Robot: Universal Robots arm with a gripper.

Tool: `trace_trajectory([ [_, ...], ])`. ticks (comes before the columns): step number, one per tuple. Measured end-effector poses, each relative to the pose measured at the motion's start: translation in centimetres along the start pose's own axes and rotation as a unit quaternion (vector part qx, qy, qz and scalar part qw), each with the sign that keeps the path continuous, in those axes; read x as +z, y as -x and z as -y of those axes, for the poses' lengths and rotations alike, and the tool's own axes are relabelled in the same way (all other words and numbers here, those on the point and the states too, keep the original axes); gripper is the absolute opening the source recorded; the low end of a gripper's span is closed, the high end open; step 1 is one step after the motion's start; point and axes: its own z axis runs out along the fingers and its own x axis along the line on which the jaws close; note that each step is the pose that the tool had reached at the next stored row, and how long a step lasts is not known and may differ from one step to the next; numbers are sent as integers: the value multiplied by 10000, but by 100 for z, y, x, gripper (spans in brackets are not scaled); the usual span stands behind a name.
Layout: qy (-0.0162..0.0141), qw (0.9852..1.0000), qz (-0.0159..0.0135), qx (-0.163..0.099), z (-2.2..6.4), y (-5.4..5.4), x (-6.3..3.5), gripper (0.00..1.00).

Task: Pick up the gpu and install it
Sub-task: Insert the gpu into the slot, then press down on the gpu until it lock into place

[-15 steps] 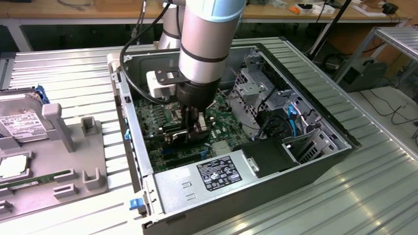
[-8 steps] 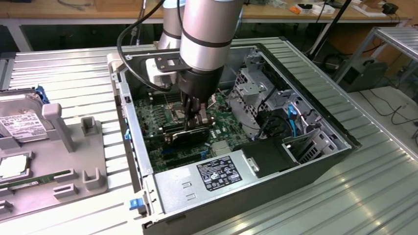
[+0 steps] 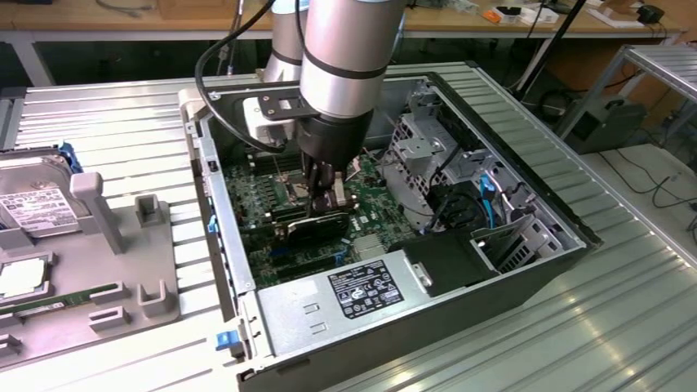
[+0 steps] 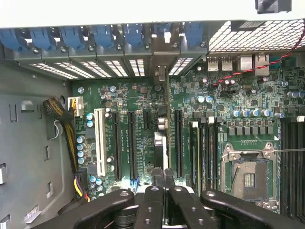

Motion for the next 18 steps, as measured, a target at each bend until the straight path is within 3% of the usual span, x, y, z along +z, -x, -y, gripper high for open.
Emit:
trace_trajectory([
  [12, -1, 10000, 0, 0, 0, 0, 0, 11],
  [18, 1, 10000, -2, 1, 28, -2, 235, 11],
])
